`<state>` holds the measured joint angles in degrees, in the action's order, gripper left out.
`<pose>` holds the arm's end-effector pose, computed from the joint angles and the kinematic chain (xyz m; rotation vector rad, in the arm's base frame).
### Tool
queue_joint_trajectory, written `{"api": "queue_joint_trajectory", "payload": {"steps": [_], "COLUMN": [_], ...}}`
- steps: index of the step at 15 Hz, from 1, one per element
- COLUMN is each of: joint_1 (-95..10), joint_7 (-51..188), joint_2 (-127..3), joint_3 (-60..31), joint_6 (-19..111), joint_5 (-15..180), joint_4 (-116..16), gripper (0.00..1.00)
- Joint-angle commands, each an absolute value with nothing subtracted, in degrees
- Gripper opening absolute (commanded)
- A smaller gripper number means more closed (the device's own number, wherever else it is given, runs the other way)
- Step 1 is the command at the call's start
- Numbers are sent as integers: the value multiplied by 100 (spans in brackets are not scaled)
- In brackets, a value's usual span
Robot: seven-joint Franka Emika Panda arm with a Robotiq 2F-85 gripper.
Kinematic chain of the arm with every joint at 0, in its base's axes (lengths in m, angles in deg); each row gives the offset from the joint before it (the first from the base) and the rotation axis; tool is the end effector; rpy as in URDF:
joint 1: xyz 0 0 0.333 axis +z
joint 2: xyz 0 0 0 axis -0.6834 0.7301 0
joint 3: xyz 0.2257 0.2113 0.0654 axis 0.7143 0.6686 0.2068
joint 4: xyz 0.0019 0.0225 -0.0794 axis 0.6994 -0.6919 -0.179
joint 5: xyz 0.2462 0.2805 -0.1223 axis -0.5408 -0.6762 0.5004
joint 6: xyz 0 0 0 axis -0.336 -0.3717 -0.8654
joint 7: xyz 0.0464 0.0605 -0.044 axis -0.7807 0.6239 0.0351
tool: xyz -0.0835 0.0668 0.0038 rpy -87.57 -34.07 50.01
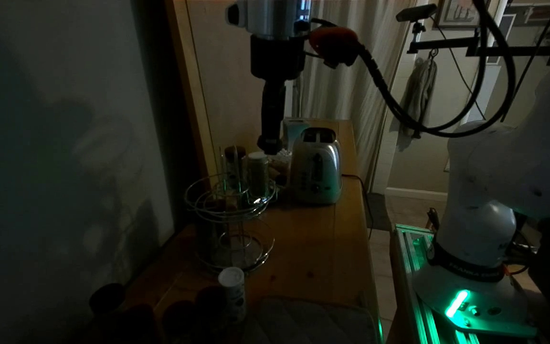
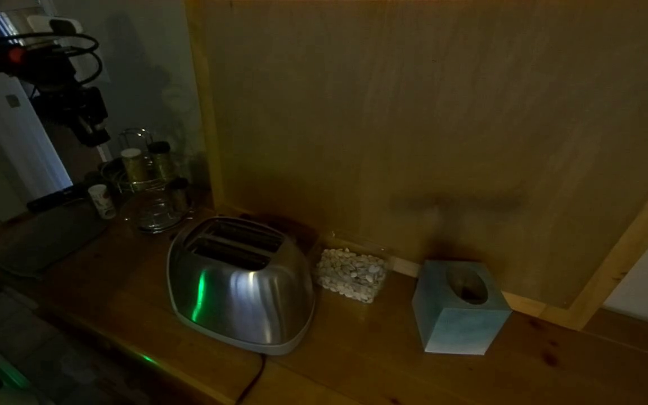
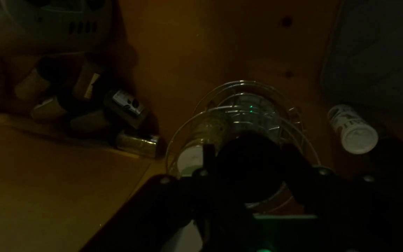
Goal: Pick up the black lid on the left and put it on the brown container on the salt rack
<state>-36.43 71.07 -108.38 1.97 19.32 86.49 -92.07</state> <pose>0.3789 0.1330 0.5266 2.9153 0.3236 0.1478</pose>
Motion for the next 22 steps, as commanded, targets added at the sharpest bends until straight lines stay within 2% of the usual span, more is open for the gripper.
{"api": "queue_joint_trajectory", "payload": {"steps": [1, 22], "joint_1": [-3823, -3855], "joint_7": [7457, 7224], "joint_2": [-10314, -9681], "joint_3": [207, -292], "joint_6": [2119, 1940], "joint_5": [8937, 8631], "joint_4": [-8865, -8524], "gripper": [24, 24]}}
